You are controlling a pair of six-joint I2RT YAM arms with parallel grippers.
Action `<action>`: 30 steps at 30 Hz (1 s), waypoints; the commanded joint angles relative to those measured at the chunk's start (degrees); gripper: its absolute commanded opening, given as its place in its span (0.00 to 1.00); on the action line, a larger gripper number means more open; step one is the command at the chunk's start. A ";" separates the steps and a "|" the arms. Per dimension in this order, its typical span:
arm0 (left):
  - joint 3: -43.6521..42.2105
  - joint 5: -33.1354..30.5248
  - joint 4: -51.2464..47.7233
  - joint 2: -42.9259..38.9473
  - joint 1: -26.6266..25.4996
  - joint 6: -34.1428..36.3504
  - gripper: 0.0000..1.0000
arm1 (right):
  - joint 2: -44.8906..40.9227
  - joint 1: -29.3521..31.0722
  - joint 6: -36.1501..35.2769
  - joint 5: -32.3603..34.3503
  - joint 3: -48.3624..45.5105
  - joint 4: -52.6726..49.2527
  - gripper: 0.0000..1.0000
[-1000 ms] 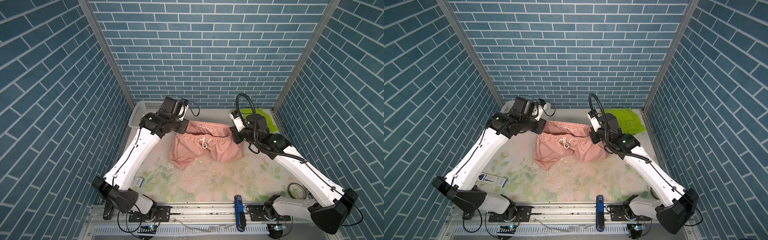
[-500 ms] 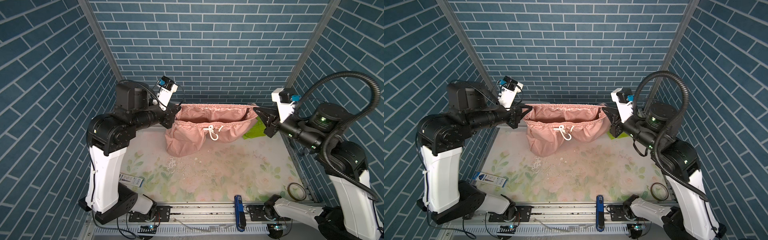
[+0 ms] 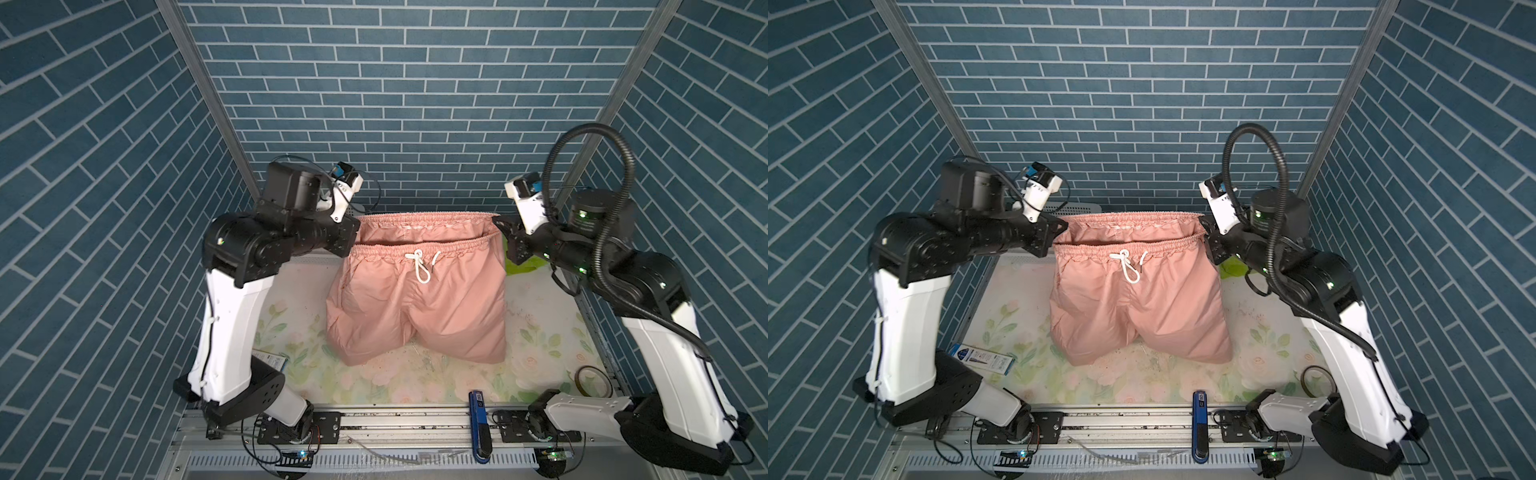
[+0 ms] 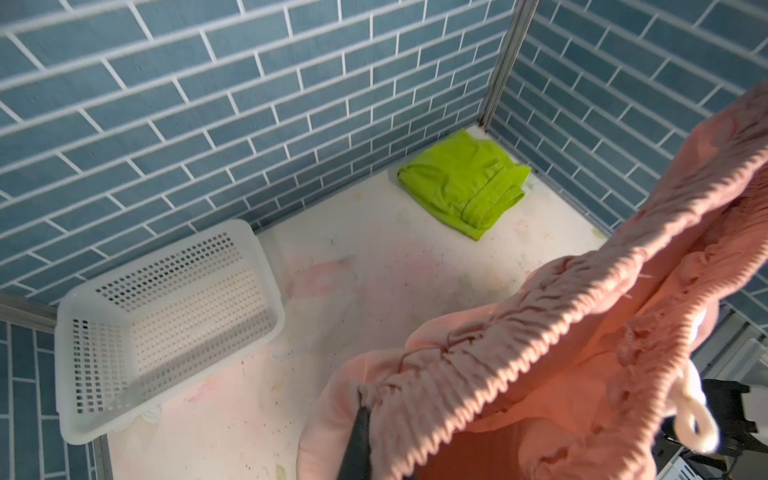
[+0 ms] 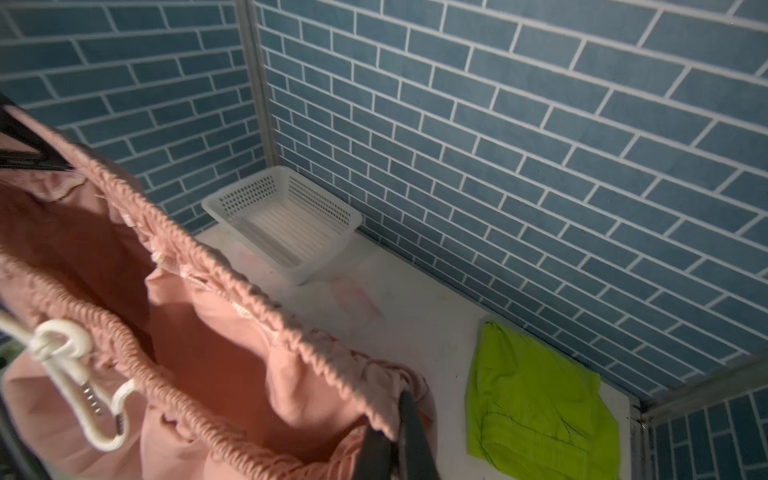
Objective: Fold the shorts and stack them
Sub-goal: 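Lay the pink shorts flat, dragging the waistband toward the far edge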
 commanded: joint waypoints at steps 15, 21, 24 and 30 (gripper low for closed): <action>9.98 -3.85 21.16 42.56 9.82 -3.31 0.00 | 34.91 -18.15 3.65 -5.09 -6.68 29.26 0.00; 9.66 -6.19 22.32 44.35 10.95 -0.24 0.69 | 45.84 -18.91 7.32 -11.32 -1.59 35.31 0.00; 9.65 -6.73 21.87 43.44 11.52 0.45 1.00 | 49.58 -18.90 9.91 -16.02 1.37 37.84 0.04; 7.41 -9.56 18.61 39.02 12.70 0.85 1.00 | 53.21 -18.86 11.56 -20.81 10.28 34.06 0.54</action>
